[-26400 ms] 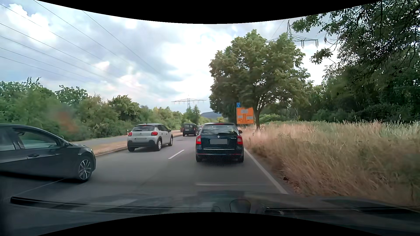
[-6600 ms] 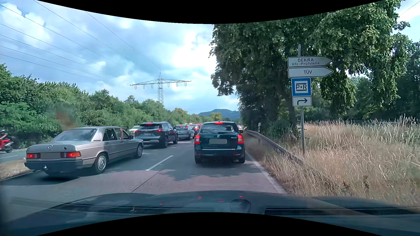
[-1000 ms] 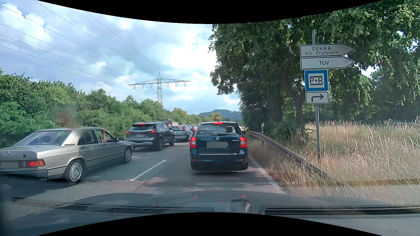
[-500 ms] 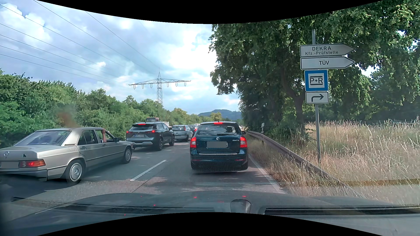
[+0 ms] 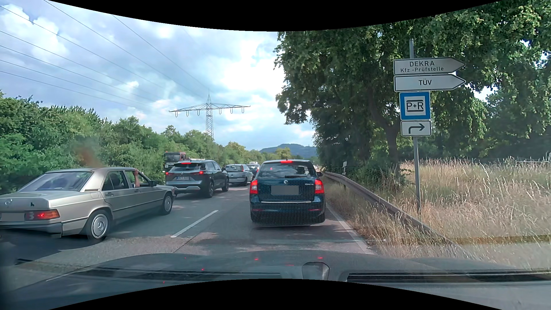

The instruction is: Follow the waypoints while adhering to traffic rules and regulations

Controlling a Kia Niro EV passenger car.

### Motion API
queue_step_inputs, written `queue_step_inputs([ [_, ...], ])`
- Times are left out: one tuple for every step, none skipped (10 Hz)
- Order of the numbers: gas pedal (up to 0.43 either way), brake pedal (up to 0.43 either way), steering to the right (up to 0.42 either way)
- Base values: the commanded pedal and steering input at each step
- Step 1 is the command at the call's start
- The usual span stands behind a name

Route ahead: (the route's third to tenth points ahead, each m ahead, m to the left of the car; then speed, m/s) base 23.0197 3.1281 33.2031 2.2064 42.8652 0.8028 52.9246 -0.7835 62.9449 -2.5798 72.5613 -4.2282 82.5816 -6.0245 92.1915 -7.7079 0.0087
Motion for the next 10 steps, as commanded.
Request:
queue_step_inputs([
  [0.0,0.213,0.0],
  [0.0,0.213,0.0],
  [0.0,0.213,0.0],
  [0.0,0.213,0.0],
  [0.0,0.213,0.0],
  [0.0,0.213,0.0],
  [0.0,0.213,0.0],
  [0.0,0.213,0.0],
  [0.0,0.22,0.0],
  [0.0,0.22,0.0],
])
